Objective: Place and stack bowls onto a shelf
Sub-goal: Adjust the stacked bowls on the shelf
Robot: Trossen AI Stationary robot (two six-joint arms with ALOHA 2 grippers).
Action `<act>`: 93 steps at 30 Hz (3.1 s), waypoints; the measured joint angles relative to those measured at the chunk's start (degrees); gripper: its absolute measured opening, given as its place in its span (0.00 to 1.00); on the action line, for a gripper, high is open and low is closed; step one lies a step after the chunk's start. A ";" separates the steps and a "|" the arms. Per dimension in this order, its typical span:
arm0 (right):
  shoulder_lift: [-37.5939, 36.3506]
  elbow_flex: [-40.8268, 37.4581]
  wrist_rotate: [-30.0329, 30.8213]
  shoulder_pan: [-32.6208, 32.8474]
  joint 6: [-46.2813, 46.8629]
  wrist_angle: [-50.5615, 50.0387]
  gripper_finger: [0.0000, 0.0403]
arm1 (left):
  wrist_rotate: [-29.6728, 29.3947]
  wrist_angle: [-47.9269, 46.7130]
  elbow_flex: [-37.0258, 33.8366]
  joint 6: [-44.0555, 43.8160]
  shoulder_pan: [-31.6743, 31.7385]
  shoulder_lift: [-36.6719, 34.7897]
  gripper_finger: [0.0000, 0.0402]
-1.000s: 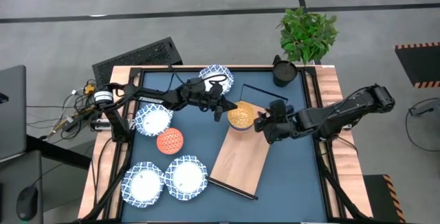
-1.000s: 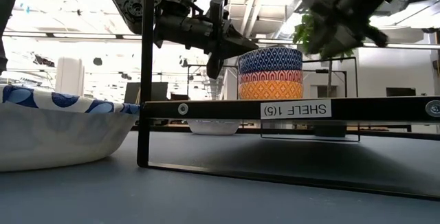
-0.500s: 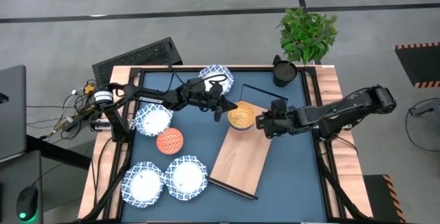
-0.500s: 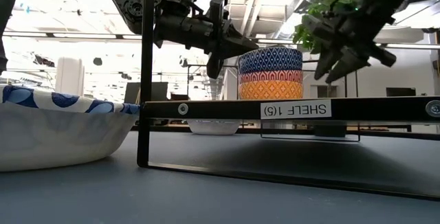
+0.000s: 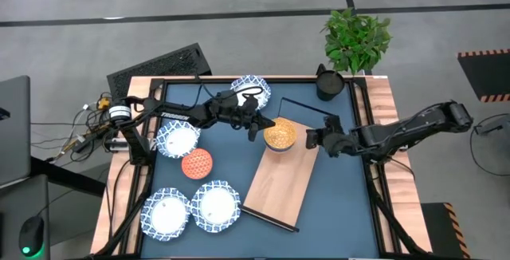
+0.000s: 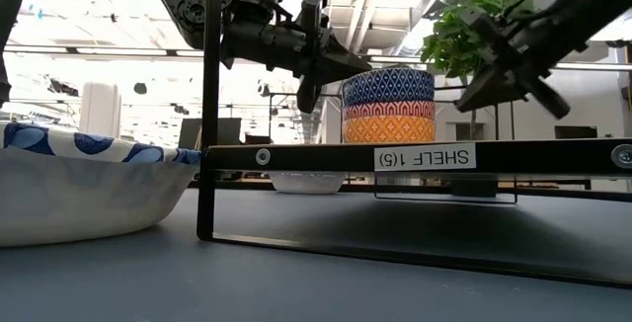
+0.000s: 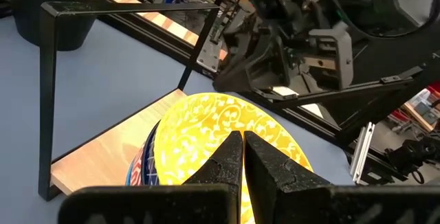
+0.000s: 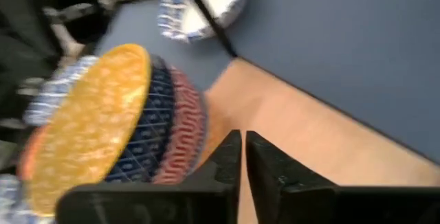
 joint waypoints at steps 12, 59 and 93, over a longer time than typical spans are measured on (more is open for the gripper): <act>-0.14 -3.14 -2.80 -2.29 -5.62 10.79 0.10 | -0.26 0.00 0.00 -0.13 -0.02 0.00 0.00; 4.92 -3.08 -12.48 -7.45 -12.04 20.74 0.09 | -1.26 -0.01 0.00 -0.46 -0.02 0.00 0.00; 3.48 -3.08 -11.56 -7.76 -14.90 22.05 0.07 | -1.41 -0.02 0.00 -0.50 -0.02 0.00 0.00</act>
